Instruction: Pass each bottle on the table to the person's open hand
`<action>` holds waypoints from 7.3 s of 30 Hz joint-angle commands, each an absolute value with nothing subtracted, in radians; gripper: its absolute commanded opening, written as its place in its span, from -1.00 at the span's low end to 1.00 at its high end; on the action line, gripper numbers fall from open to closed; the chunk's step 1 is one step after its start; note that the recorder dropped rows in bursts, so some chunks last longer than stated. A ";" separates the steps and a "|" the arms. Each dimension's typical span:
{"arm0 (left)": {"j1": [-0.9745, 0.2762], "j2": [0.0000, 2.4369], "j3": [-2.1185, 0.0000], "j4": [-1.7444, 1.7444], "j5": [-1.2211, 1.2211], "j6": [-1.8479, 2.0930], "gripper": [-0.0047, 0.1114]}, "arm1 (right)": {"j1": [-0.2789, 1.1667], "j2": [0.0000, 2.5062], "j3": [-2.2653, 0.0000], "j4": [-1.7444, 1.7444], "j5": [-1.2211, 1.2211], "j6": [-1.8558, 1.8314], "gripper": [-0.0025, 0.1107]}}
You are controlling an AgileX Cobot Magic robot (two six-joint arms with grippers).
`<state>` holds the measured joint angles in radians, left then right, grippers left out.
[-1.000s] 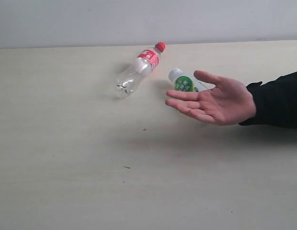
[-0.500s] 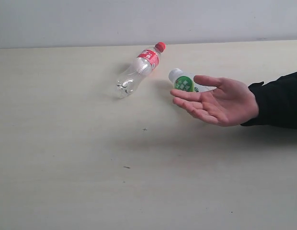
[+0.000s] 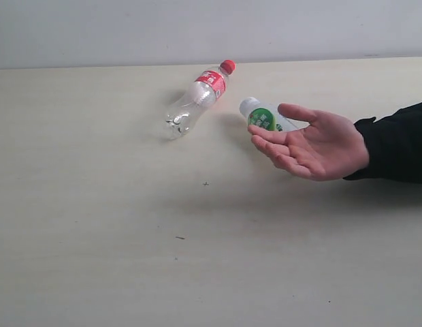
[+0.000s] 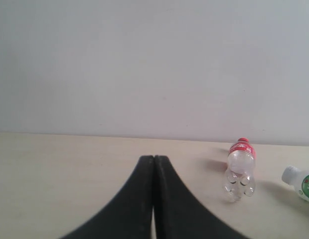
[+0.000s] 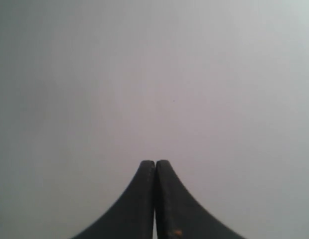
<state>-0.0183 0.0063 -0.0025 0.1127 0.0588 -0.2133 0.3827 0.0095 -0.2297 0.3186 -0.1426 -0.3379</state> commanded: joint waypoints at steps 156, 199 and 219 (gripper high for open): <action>-0.017 0.000 0.000 0.116 0.058 -0.212 -0.92 | 0.349 1.726 -1.305 0.178 0.974 -0.047 -0.96; -0.017 0.000 0.000 0.116 0.058 -0.212 -0.92 | 0.349 1.834 -1.252 0.176 0.865 -0.047 0.37; -0.017 0.000 0.000 0.116 0.058 -0.212 -0.92 | 0.349 1.664 -1.252 0.176 0.865 -0.049 0.37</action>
<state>-0.0183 0.0063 -0.0025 0.1127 0.0606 -0.2133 0.3486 1.6862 -1.2520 0.1848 0.8672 -0.0489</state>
